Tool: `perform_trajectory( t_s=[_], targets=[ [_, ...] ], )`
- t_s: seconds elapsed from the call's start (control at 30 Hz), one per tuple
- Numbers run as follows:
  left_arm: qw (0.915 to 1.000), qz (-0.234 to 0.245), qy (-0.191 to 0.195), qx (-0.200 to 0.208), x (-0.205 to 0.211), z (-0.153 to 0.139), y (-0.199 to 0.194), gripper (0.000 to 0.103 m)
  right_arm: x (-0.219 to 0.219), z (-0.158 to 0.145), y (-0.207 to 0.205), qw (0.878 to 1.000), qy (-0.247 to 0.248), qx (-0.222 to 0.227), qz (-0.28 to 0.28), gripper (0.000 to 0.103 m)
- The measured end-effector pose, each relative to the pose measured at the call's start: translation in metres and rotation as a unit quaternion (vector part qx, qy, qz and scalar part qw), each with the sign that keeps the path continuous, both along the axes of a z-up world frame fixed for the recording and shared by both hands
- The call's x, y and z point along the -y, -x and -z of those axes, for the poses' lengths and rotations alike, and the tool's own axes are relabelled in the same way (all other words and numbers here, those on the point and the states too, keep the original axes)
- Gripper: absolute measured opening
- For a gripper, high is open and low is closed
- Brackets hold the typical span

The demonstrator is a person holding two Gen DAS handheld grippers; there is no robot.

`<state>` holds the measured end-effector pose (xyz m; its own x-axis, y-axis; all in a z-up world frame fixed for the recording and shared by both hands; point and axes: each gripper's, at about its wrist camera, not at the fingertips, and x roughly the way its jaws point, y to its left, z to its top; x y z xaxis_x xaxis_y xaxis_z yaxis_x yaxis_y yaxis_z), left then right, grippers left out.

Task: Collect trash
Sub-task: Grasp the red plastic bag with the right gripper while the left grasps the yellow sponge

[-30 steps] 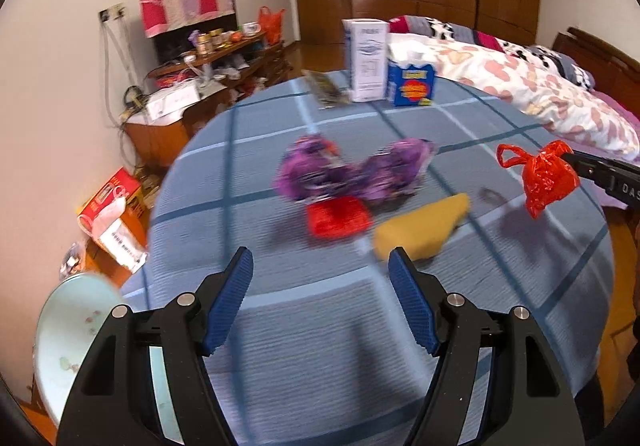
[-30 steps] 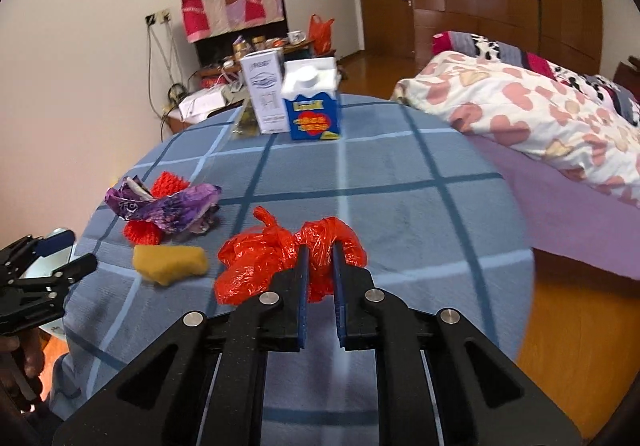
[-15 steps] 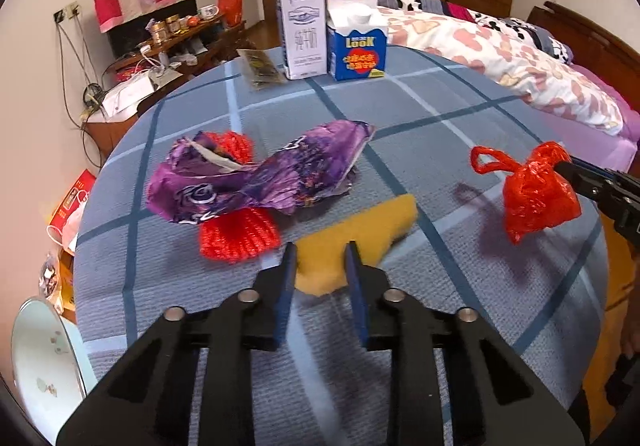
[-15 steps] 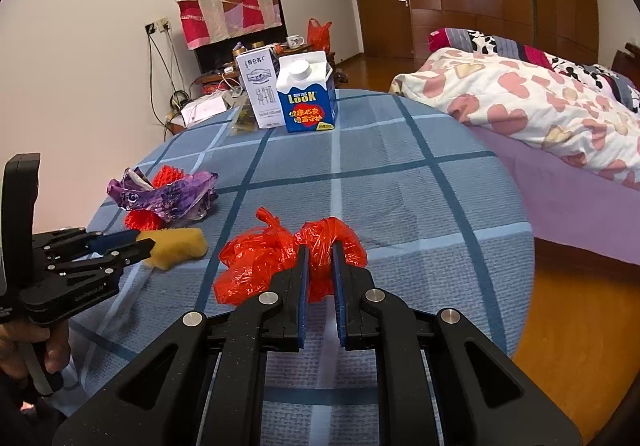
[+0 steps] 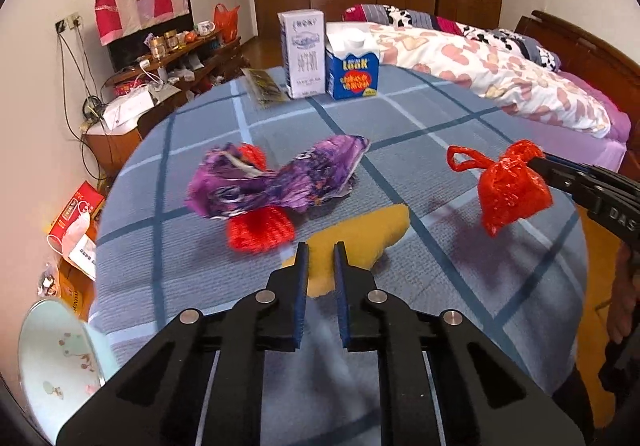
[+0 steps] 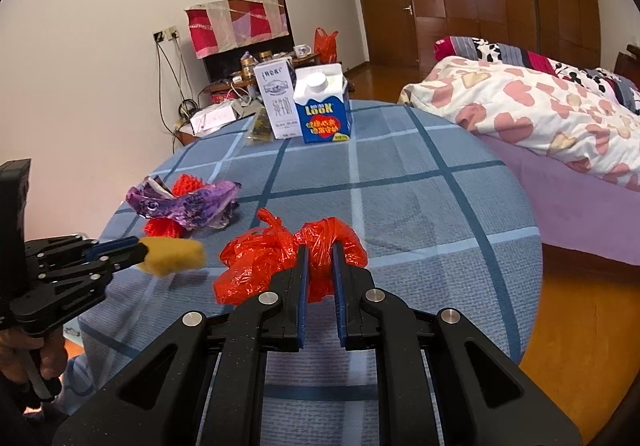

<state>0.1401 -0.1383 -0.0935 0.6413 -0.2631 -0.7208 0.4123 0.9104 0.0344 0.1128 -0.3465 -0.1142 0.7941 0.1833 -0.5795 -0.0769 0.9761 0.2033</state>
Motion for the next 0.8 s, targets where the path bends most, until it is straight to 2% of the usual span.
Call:
perform_trajectory(
  t_s=[0.23,0.8],
  targets=[
    [0.9995,-0.020,0.006,0.025,-0.041,-0.021,0.021,0.012,-0.026,-0.009,0.001,1.000,0.003,0.011,-0.020,0.012],
    [0.9956,-0.084,0.005,0.042,-0.123,-0.036,0.047,0.012,-0.109,-0.031,0.001,0.995,0.009,0.034,-0.097,0.012]
  ],
)
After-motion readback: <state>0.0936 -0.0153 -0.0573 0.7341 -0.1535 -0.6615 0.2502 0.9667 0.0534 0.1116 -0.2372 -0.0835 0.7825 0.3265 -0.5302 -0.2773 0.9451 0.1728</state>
